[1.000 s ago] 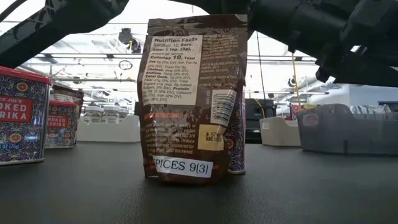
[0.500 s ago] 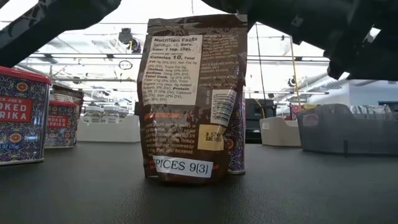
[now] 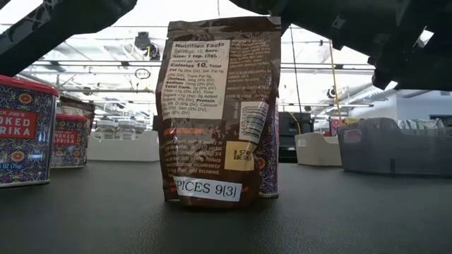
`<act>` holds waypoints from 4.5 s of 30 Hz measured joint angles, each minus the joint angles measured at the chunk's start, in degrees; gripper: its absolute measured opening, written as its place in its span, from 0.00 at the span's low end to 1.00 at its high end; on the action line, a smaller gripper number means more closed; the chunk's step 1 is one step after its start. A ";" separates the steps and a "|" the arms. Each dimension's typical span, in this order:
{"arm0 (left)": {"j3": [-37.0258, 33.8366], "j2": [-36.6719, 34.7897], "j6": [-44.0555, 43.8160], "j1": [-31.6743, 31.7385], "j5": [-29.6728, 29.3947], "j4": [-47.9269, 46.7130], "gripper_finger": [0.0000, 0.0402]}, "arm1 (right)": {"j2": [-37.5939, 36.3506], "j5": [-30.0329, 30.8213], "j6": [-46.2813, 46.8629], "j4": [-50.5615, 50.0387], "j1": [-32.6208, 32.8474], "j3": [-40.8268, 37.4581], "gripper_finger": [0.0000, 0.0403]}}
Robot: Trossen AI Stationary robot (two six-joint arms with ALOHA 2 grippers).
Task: Sort spices by type
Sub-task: Put the white seasoning bottle into the left white bin
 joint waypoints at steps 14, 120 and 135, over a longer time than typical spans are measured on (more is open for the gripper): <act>0.00 0.00 0.18 0.06 -1.83 0.42 0.78 | 2.13 0.48 -2.55 -0.21 -1.41 -0.31 0.00; -0.17 5.63 -10.69 1.21 -14.85 -1.82 0.51 | -13.91 23.99 -27.52 1.49 -7.50 3.45 0.00; -0.13 -6.55 -2.62 5.18 -12.50 -21.78 0.51 | -16.08 25.70 -35.96 2.93 -7.50 3.43 0.00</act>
